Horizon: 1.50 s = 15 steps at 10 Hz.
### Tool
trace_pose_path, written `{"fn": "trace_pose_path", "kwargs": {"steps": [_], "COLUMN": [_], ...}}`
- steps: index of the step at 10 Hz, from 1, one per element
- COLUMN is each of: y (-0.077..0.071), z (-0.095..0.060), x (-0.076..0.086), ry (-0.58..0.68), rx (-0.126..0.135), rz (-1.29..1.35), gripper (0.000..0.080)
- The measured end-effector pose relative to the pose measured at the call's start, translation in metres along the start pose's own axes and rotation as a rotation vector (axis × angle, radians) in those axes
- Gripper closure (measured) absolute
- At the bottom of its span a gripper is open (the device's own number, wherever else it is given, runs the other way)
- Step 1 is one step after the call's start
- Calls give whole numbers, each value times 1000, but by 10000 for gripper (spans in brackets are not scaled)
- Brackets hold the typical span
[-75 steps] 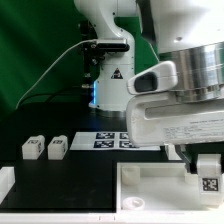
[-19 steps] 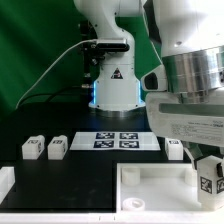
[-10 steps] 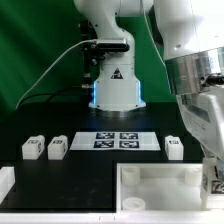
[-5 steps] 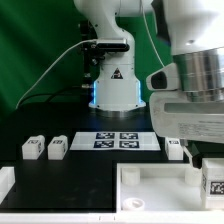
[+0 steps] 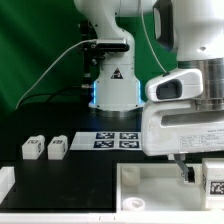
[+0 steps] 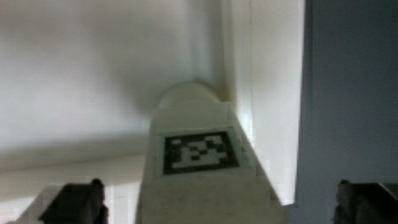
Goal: Assemble one leg
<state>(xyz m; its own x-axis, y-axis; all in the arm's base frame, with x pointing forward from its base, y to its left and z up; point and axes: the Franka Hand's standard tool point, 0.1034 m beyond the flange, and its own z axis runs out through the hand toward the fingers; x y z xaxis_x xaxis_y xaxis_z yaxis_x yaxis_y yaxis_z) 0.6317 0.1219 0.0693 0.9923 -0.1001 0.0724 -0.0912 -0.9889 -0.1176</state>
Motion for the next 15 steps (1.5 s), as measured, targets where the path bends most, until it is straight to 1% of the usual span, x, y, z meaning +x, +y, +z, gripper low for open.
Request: {"fn": "trace_pose_path", "kwargs": {"steps": [1,2,3,4,5,6,8,10,11,12,13,15], "y": [-1,-1,0,1,2,2,5,3,1,2,0,-1], "z": [0,1,1,1,1,1,0,3,3,3,4,4], "x": [0,-1,-1,-1,-1,-1,2,-2,-2,-1,-2,-3], "ry": [-1,-1,-2,-3,-3,-3,1,7,-14,-27,-40,-39], "rx": [1,1,0,2,2,4,33,74,85,107,119,118], "rz": [60,73,128,264,343,405,788,1229,1334,1438,1544,1511], "gripper": [298,298,476,476,501,501,501,501,500,500,500,500]}}
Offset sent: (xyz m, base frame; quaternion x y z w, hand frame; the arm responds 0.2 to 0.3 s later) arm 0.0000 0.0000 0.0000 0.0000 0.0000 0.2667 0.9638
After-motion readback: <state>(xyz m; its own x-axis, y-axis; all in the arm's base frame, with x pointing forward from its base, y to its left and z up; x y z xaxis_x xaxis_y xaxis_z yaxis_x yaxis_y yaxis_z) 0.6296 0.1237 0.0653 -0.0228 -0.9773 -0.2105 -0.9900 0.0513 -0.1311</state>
